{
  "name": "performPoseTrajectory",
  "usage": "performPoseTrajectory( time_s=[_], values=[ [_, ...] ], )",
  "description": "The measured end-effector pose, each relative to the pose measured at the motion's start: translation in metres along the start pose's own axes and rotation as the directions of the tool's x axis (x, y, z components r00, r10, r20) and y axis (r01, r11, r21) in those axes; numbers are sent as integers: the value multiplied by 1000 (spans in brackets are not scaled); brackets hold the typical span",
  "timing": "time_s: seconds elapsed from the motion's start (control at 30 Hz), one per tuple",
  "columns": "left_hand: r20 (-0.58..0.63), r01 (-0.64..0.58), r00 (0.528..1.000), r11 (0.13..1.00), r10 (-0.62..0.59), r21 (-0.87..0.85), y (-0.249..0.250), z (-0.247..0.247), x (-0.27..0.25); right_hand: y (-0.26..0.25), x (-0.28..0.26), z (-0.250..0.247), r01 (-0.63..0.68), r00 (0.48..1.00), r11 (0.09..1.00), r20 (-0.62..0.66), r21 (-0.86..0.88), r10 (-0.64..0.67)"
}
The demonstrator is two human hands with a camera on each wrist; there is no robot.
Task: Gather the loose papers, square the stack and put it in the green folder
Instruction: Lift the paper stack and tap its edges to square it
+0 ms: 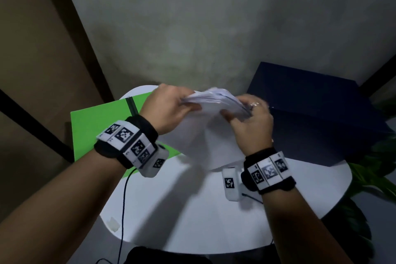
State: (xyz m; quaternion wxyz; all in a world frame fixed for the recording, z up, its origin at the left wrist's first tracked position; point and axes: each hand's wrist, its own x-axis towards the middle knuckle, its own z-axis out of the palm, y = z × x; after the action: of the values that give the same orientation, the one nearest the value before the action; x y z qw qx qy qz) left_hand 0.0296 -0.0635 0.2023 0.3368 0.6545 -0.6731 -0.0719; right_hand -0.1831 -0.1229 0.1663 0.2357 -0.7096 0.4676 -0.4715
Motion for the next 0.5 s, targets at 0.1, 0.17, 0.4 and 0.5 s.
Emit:
performPoseTrajectory(
  time_s=[0.1,0.17,0.4,0.5],
  values=[
    [-172,182,961,964,-217,-196,-28,-19,-9,32,-24,9,-360,911,917,-279,-172,305],
    [-218,268,893,854,-394,-446,-40,-28,-18,53,-39,14,-597,782,802,-253,-38,570],
    [-72,120,804,279,-590,-953,-62,-2,-37,42,-32,38,-548,620,65,353,834,701],
    [87,164,795,75,-601,-984,-71,21,-45,24,-25,31,-569,563,-113,486,815,668]
  ],
)
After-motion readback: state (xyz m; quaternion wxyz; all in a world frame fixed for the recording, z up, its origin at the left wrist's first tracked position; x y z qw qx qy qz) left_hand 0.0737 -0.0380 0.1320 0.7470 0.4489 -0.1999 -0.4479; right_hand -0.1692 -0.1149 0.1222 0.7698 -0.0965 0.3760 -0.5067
